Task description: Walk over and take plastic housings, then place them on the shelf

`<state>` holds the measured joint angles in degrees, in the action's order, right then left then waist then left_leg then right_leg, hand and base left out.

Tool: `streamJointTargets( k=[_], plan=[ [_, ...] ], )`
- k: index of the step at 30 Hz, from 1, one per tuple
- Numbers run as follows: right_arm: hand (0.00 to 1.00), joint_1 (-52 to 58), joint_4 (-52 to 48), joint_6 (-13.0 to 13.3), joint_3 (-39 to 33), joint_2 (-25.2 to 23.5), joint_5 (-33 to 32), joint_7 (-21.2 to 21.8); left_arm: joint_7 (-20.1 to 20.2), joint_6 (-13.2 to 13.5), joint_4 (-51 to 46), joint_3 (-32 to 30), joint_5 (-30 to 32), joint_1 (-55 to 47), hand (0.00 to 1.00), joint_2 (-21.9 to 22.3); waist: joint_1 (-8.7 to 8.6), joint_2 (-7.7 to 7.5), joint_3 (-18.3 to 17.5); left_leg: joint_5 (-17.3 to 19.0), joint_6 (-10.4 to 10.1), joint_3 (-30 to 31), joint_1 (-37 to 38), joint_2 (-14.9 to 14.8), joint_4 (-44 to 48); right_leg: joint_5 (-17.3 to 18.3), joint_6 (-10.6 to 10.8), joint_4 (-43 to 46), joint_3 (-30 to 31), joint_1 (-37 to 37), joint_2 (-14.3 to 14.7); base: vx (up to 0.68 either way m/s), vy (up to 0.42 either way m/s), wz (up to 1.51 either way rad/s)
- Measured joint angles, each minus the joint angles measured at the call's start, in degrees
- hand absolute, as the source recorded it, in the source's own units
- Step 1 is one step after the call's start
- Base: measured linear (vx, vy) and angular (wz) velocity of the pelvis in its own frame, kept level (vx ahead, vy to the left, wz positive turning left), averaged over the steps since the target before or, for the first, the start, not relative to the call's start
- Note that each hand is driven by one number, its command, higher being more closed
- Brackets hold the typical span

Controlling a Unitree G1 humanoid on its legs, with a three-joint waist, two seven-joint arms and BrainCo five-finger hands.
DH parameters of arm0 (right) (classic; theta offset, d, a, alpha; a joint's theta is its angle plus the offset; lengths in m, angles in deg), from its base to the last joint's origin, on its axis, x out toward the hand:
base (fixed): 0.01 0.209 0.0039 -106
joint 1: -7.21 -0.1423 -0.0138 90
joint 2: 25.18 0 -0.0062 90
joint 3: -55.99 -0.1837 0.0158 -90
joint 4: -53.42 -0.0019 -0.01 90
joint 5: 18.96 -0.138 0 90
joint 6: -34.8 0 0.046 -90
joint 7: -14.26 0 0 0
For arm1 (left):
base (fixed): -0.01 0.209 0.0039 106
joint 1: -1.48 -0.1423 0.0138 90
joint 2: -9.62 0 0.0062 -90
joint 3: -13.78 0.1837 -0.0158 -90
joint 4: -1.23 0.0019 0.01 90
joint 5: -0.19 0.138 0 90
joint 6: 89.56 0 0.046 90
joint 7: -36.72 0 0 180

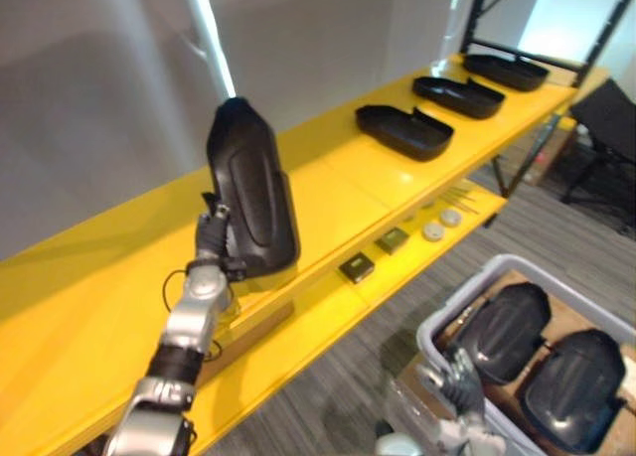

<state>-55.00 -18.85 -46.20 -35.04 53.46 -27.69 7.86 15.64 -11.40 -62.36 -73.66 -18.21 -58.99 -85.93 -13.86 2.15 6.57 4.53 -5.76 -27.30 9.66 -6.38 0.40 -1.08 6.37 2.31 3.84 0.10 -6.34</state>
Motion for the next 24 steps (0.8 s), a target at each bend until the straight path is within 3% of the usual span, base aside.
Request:
streamJointTargets(
  k=[5,12,19,24],
  plan=[
    [0.00,2.06,2.74,0.33,0.17,0.48,2.12,1.80,-1.30,-4.47,5.40,-0.14,-2.07,4.12,1.00,-3.56,-2.51,0.49,0.98,0.00,0.00,-0.46,0.31,-0.17,0.13,0.23,-0.36,0.37,1.00,0.41,0.54,0.00,-0.022,-0.11],
    [0.00,2.50,5.22,2.30,1.32,0.89,2.67,3.85,-2.01,-9.83,9.84,-0.17,-4.13,7.14,1.00,-7.43,-3.80,0.13,3.29,0.10,-0.04,-1.56,-1.17,-0.62,0.58,0.32,-0.44,1.42,2.11,2.98,1.00,-0.05,-0.031,-0.08],
    [0.00,2.14,5.24,3.67,1.61,1.03,-0.16,1.27,-8.30,-10.33,13.13,-4.37,-6.27,7.80,1.00,-7.47,-5.55,1.30,6.32,0.39,0.00,-1.65,-3.38,-0.81,2.20,0.05,-0.29,2.61,2.62,5.18,1.20,-0.01,-0.004,-0.01],
    [0.00,1.54,5.12,4.00,2.43,1.74,-1.75,-0.10,-11.83,-9.48,13.11,-6.29,-7.44,8.70,1.00,-7.81,-5.66,2.17,8.52,0.45,-0.04,-2.74,-4.01,-1.11,2.80,0.34,-0.63,4.09,3.44,6.86,1.54,-0.01,-0.018,-0.08]
  ],
)
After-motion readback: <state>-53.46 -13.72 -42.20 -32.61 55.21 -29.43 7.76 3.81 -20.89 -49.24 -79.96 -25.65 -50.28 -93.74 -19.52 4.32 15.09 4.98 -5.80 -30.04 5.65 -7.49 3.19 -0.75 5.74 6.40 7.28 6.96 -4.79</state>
